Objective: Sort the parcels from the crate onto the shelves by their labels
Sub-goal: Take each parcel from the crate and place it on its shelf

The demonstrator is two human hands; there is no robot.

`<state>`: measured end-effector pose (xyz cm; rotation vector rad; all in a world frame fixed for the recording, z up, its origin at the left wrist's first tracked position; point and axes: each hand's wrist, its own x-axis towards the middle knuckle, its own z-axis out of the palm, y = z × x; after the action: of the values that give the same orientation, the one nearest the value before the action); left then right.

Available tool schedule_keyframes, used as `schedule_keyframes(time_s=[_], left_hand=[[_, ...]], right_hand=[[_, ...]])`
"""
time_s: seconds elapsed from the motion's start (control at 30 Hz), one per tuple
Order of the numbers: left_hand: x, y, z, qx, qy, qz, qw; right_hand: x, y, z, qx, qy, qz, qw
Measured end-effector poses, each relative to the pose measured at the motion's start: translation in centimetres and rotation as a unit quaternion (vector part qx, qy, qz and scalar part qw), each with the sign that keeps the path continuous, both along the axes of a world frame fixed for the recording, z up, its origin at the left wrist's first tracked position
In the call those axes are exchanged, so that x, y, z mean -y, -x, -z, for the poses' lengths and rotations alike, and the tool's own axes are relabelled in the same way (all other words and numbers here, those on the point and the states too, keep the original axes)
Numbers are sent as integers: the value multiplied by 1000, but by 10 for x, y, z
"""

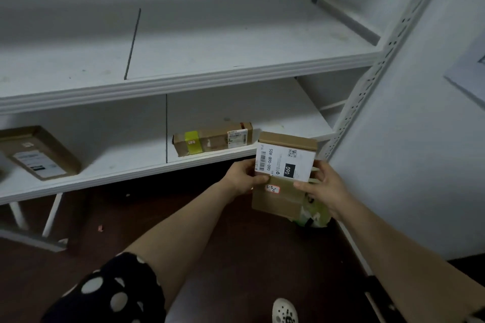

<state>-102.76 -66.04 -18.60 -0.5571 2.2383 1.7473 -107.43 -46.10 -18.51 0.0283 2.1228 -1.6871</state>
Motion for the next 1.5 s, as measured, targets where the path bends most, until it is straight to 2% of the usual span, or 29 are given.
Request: schedule_keyframes(time_s=[0.13,0.3,0.63,0.87,1.07,1.2,1.5], left_hand=[[-9,33,14,14,101,5,995],[5,66,28,45,277,18,960],[65,129,90,52,455,12,889],[92,165,118,13,503,-16,864],[104,185,133,23,506,-2,862],[108,192,136,26,528,25,848],[114,192,142,23,576,61,815]], right_hand=[[-6,56,10,-8,-22,-6,1000],[11,112,27,-35,-32,4,999],[54,202,78,-81,-13,20,996],[69,241,107,-90,-14,8,996],[77,264,121,-81,-5,-5,997],[84,278,130,-75,4,-24,997],[95,297,130,6,49,-80,996]])
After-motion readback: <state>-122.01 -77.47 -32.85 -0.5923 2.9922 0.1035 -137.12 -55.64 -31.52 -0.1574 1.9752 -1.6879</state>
